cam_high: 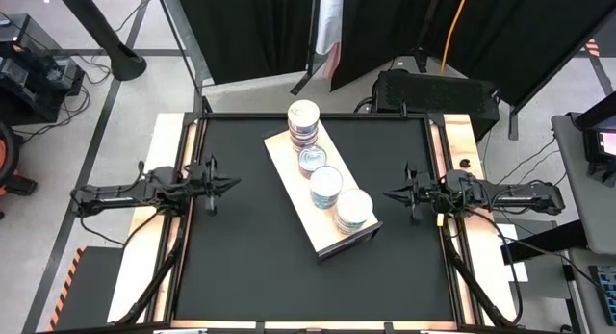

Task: Stack canned seafood by type on shelf
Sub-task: Return to Home Position

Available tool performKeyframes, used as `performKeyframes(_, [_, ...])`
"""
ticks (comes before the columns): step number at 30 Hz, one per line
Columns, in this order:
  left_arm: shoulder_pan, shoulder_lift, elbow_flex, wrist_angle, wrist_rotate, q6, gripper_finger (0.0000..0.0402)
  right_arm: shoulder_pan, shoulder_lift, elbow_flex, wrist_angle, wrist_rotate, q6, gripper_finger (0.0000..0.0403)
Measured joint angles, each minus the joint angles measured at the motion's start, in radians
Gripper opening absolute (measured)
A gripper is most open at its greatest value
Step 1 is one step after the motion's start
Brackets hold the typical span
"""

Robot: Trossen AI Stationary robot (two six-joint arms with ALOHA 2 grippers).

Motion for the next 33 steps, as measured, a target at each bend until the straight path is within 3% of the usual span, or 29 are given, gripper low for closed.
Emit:
performKeyframes(8, [0.000,-0.001,0.000,-0.060,0.058,-0.005,0.0001,0.001,-0.002,0.000,0.013,-0.060,-0.075,0.0000])
performKeyframes(13, [-0.001,-0.001,-0.001,-0.065,0.094,-0.039,0.0001,0.002,-0.002,0.000,0.016,-0.101,-0.038,0.0000])
performKeyframes(24, [0.016,-0.001,-0.001,-0.063,0.099,0.050,0.0001,0.002,-0.003,0.000,0.019,-0.102,-0.064,0.0000])
performKeyframes(33, [0.017,-0.001,-0.002,-0.064,0.110,0.075,0.0001,0.001,-0.090,0.001,0.007,-0.094,-0.055,0.0000])
